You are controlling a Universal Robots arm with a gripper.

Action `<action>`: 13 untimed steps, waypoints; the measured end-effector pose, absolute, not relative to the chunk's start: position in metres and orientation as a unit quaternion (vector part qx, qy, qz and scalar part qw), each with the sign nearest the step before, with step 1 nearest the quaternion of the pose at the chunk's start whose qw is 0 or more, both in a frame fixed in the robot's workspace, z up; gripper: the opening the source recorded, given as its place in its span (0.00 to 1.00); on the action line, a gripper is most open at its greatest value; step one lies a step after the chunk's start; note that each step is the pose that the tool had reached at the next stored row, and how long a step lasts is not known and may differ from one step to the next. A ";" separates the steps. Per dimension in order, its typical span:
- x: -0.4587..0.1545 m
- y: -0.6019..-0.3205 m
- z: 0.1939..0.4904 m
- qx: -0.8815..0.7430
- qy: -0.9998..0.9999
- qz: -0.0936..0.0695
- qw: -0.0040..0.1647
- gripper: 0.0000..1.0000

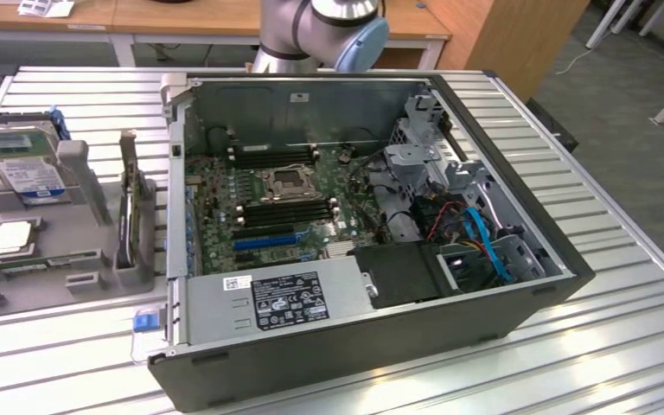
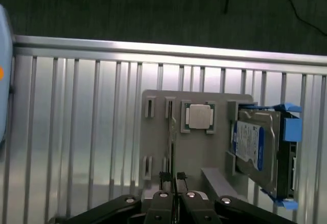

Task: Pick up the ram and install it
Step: 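Pick up the ram and move it above insertion slot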

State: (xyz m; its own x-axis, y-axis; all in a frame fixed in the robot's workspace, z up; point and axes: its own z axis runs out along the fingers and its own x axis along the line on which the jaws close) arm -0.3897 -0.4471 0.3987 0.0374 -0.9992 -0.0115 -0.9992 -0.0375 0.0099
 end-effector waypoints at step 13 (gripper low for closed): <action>-0.331 -0.447 0.402 -0.720 0.694 0.011 -0.003 0.12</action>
